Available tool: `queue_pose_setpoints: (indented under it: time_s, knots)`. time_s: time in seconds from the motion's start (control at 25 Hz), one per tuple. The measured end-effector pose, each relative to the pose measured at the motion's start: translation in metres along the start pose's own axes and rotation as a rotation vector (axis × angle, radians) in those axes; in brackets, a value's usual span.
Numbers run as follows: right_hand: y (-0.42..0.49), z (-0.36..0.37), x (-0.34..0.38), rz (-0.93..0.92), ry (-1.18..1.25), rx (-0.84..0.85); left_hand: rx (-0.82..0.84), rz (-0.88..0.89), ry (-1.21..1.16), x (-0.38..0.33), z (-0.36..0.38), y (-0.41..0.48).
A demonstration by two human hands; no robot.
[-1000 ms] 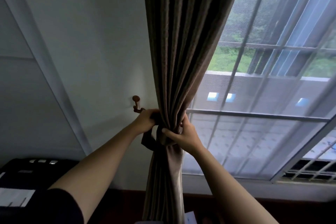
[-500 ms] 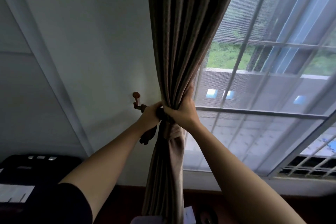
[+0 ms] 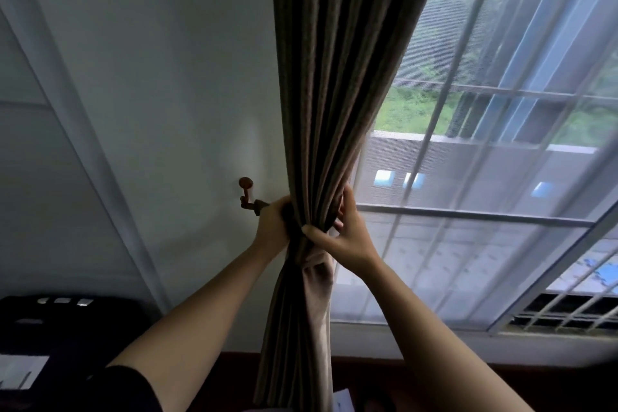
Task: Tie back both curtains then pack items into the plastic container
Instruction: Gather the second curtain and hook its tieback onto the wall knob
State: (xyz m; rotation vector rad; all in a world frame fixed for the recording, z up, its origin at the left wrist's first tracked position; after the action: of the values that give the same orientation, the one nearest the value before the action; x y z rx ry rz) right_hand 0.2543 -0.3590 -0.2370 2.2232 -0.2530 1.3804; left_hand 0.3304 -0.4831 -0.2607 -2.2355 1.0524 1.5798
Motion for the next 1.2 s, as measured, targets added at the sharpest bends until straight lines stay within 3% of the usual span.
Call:
queue_pose_setpoints:
  time_s: [0.16,0.36,0.6,0.96,1.2]
  knots:
    - [-0.016,0.001,-0.029,0.099,0.104,0.0,0.135,-0.071,-0.004,0.001,0.009,-0.014]
    - [-0.014,0.0,-0.036,0.141,0.137,-0.021,0.142,-0.053,-0.048,-0.006,0.012,-0.021]
    - [-0.009,-0.012,-0.037,0.084,-0.02,-0.075,0.229,-0.342,-0.26,0.002,0.024,-0.023]
    - [0.012,-0.013,-0.016,0.053,-0.194,0.208,0.233,-0.309,-0.341,0.016,0.024,-0.031]
    - [0.016,0.001,-0.03,0.119,-0.137,0.356,0.194,-0.226,-0.378,0.014,0.016,-0.039]
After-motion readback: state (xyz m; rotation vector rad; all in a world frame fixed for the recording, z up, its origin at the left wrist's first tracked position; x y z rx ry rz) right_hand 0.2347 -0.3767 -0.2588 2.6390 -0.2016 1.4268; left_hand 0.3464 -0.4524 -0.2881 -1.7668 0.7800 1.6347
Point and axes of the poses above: each hand's wrist, its own y-axis towards the middle knuckle, its own z-axis out of the palm, x = y × z, the point moved 8 cm from there along y, towards the middle knuckle, and after that the axes turned 3 degrees about x, right-handed, at the moved point
